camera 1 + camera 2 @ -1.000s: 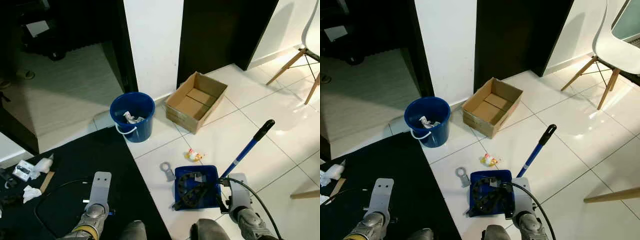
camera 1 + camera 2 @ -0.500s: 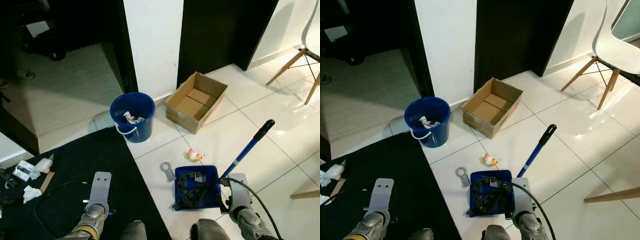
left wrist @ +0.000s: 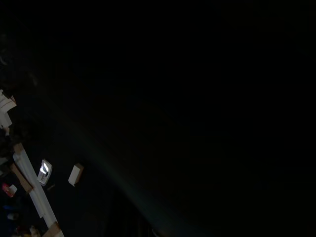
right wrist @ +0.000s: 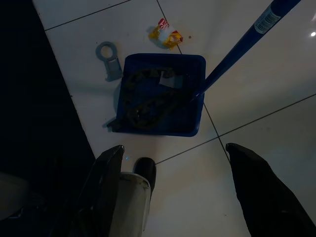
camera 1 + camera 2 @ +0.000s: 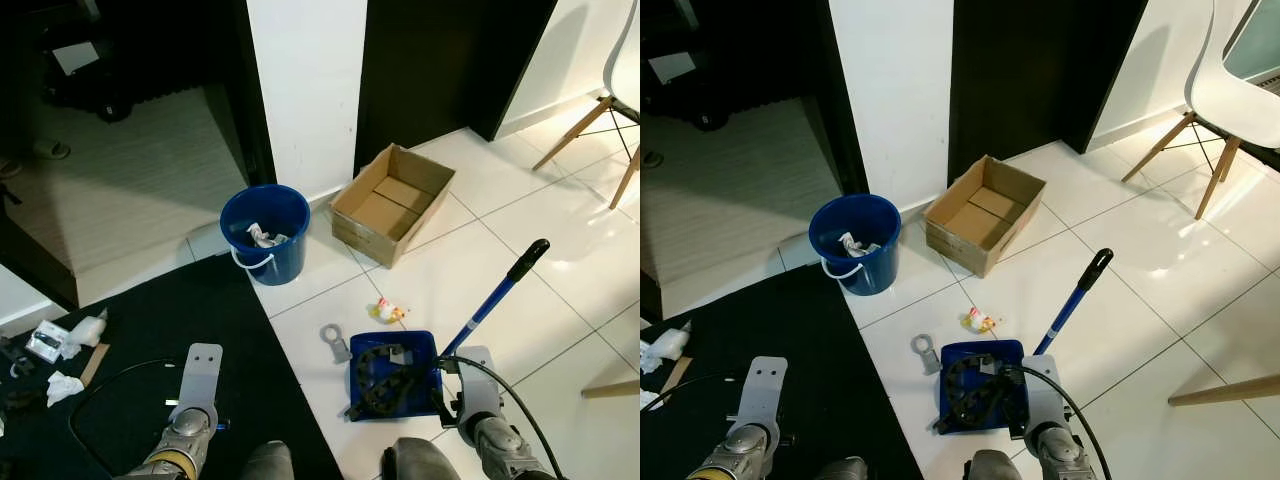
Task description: Sweep floor
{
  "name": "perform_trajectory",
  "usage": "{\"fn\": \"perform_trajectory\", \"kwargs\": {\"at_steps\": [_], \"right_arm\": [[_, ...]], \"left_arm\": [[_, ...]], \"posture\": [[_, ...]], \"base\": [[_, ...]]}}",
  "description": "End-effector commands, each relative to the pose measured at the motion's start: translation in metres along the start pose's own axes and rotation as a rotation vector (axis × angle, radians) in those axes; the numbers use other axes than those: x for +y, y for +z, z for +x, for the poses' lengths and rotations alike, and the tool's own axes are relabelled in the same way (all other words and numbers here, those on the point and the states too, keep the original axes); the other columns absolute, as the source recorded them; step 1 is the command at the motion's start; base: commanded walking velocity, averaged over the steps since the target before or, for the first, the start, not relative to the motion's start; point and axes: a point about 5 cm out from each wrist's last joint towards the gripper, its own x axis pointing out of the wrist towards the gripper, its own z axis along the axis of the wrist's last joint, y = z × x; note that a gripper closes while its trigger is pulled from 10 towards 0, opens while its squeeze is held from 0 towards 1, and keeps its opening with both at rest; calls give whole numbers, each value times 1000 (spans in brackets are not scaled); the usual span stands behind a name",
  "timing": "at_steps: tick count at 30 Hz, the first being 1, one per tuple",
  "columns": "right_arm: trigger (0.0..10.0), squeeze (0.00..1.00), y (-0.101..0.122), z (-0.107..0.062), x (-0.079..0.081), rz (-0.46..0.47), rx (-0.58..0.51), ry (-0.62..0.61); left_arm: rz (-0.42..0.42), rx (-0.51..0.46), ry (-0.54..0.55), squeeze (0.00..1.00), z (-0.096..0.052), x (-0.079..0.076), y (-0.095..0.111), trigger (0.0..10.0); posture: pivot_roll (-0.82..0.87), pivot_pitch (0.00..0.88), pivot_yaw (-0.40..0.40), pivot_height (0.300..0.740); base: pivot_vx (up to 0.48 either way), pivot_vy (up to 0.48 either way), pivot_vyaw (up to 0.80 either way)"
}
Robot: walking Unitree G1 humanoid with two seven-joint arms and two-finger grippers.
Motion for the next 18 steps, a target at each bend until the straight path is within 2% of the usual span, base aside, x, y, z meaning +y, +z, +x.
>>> {"fn": "perform_trajectory", "kwargs": {"at_steps": [1, 18], "right_arm": [[10000, 0, -2, 0, 2, -9, 8, 3], [10000, 0, -2, -1, 2, -15, 6, 2]], "left_arm": [[8, -8, 2, 0, 0, -4, 1, 10000], [10, -23, 5, 0, 0, -2, 5, 10000]], "posture": [[26, 0, 5, 740], [28, 0, 9, 740]], "base": [[0, 0, 0], [0, 0, 0]]}}
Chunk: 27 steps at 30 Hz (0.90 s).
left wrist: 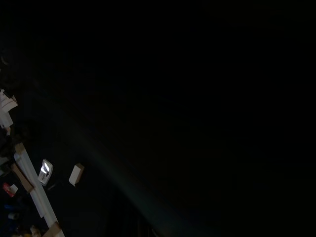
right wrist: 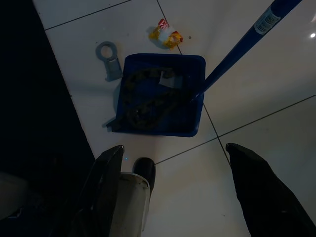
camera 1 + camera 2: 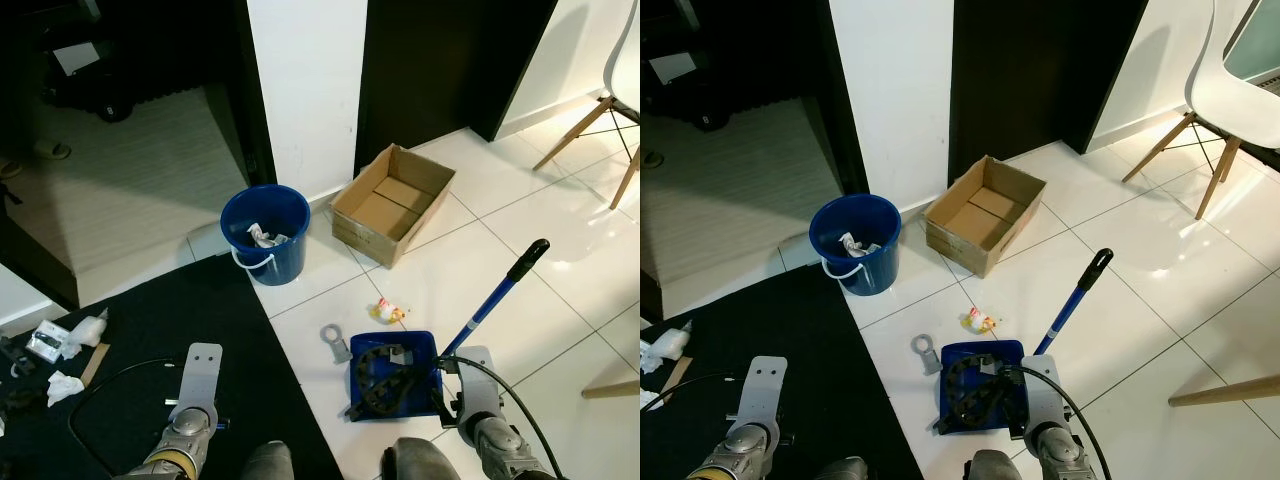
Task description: Sweep floor
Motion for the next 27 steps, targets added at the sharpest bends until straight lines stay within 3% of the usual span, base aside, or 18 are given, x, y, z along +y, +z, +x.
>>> {"fn": "perform_trajectory", "kwargs": {"at_steps": [1, 27], "right_arm": [[10000, 0, -2, -1, 2, -7, 5, 2], [10000, 0, -1, 0, 3, -22, 1, 2]], "left_arm": [[10, -21, 4, 0, 0, -3, 5, 10000], [27, -22, 4, 0, 0, -1, 3, 10000]], "posture": [[28, 0, 8, 740], [29, 0, 13, 740]], "base": [[0, 0, 0], [0, 0, 0]]}}
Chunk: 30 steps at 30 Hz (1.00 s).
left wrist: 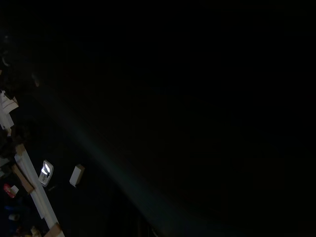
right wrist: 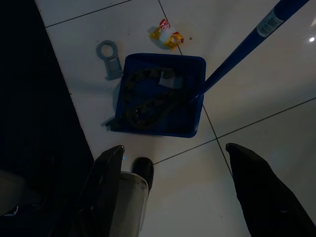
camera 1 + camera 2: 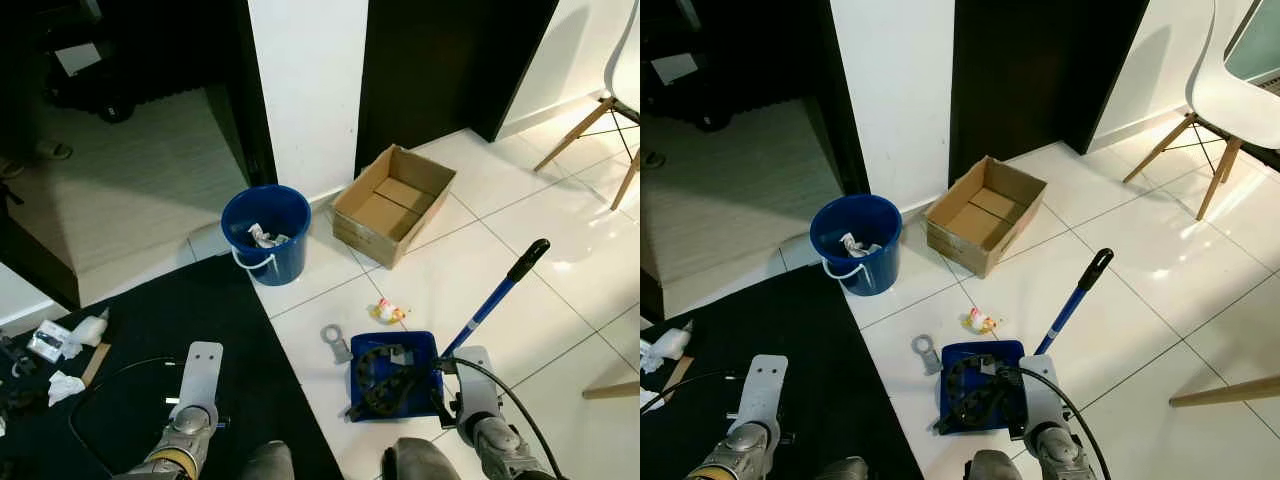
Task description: Sweep floor
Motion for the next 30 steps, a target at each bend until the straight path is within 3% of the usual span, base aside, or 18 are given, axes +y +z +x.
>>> {"fn": "perform_trajectory", "kwargs": {"at_steps": [1, 25, 30], "right_arm": [[10000, 0, -1, 0, 2, -2, 1, -1], [10000, 0, -8, -2, 0, 0, 34, -7], [10000, 0, -8, -2, -2, -27, 39, 5]], "left_arm": [[22, -17, 5, 0, 0, 0, 1, 10000], [15, -12, -2, 0, 0, -4, 2, 10000], [-5, -17, 2, 0, 0, -7, 3, 10000]], "posture": [[29, 0, 13, 740], [26, 0, 10, 740], [27, 0, -25, 740]], "base": [[0, 0, 0], [0, 0, 0], [0, 0, 0]]}}
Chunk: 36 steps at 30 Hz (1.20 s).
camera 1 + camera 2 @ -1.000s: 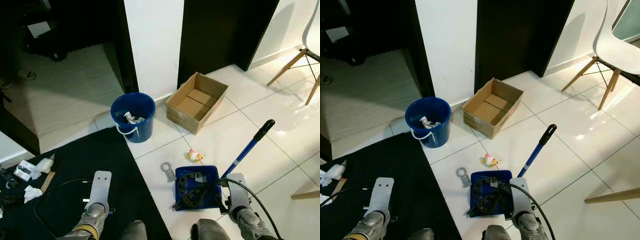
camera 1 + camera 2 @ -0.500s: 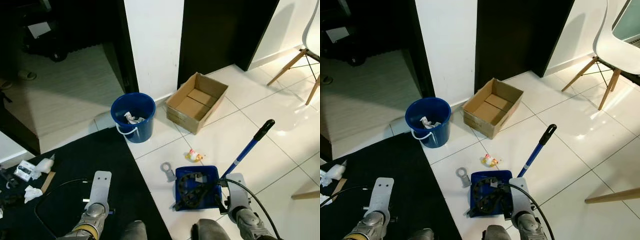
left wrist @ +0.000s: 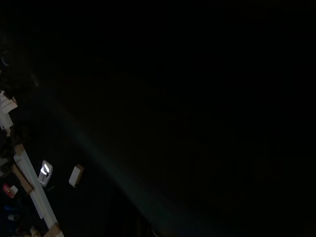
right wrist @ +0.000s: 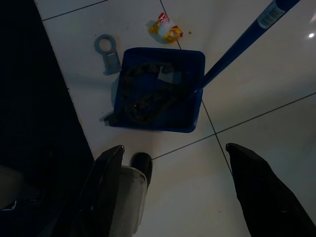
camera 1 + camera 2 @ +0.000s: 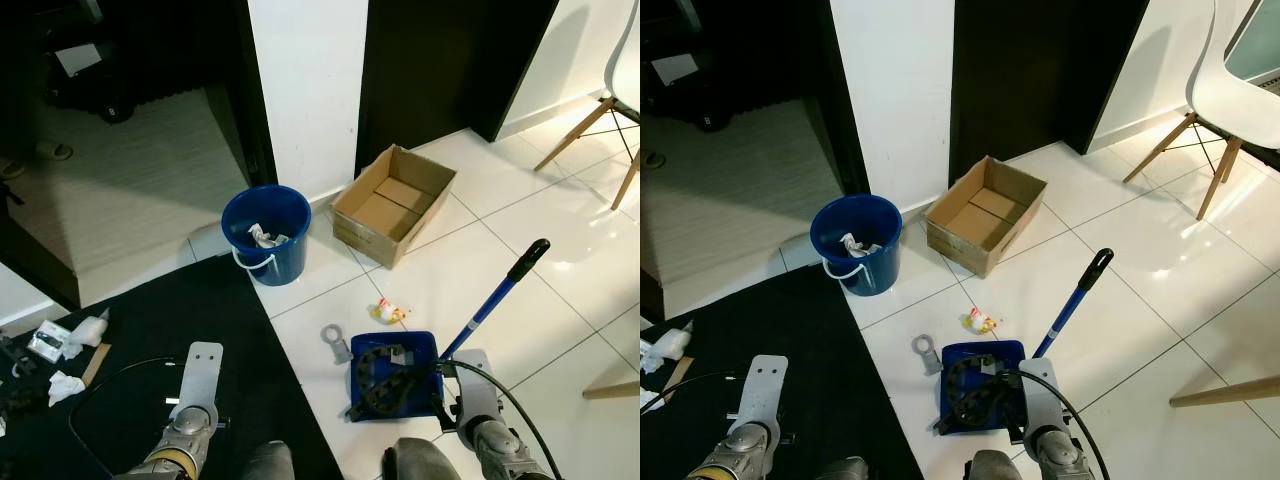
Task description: Sweep floor
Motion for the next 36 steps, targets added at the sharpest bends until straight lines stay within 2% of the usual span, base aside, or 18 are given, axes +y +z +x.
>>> {"fn": "perform_trajectory", "kwargs": {"at_steps": [1, 9, 12, 23, 24, 25, 26, 27, 28, 30, 31, 32, 34, 36], "right_arm": [[10000, 0, -3, -1, -3, -25, 18, 9], [10000, 0, 6, 1, -13, -65, 1, 11], [10000, 0, 15, 4, -12, -70, -22, 14], [10000, 0, 19, 4, -10, -39, -71, -2], [10000, 0, 26, 3, -19, -22, -117, -66], [10000, 0, 40, 2, -37, 16, -197, -177], [10000, 0, 46, 2, -45, 33, -227, -217], [10000, 67, 60, 1, -55, 20, -283, -250], [10000, 67, 69, 0, -61, 8, -322, -271], [10000, 67, 75, 0, -64, -3, -344, -279], [10000, 1000, 88, -2, -73, 2, -395, -309], [10000, 1000, 88, -2, -73, 2, -395, -309], [10000, 1000, 125, -9, -99, 67, -528, -369], [10000, 1000, 150, -16, -114, 103, -625, -394]], "left_arm": [[-10, -18, 0, 0, 0, -8, 3, 10000], [-39, -7, 5, 0, -2, -8, -3, 10000], [-45, 4, 11, 0, -2, -4, -7, 10000], [-66, -38, -13, 0, -1, -4, 0, 10000], [-70, -49, -16, 0, -1, -5, 4, 10000], [-80, -70, -21, 0, 0, -6, 12, 10000], [-85, -79, -22, 0, 1, -5, 15, 10000], [-85, -88, -25, 0, 1, -5, 17, 10000], [-82, -99, -29, 0, 1, -5, 20, 10000], [-80, -106, -32, 0, 2, -5, 22, 10000], [-73, -130, -36, 0, 2, -5, 28, 10000], [-73, -130, -36, 0, 2, -5, 28, 10000], [-68, -200, -41, 0, 3, -3, 45, 10000], [-78, -264, -38, 0, 2, 0, 60, 10000]], "posture": [[30, 0, -45, 740], [30, 0, -76, 740], [28, 0, -79, 740], [19, 0, -56, 740], [20, 0, -47, 740], [15, 19, -36, 740], [13, 25, -32, 740], [8, 36, -26, 740], [7, 41, -23, 740], [7, 41, -23, 740], [7, 69, -16, 740], [7, 69, -16, 740], [11, 101, -15, 740], [15, 115, -16, 740]], "base": [[0, 0, 0], [0, 0, 0], [0, 0, 0], [0, 0, 0], [0, 0, 0], [0, 0, 0], [0, 0, 0], [0, 0, 0], [0, 0, 0], [0, 0, 0], [0, 0, 0], [0, 0, 0], [0, 0, 0], [0, 0, 0]]}}
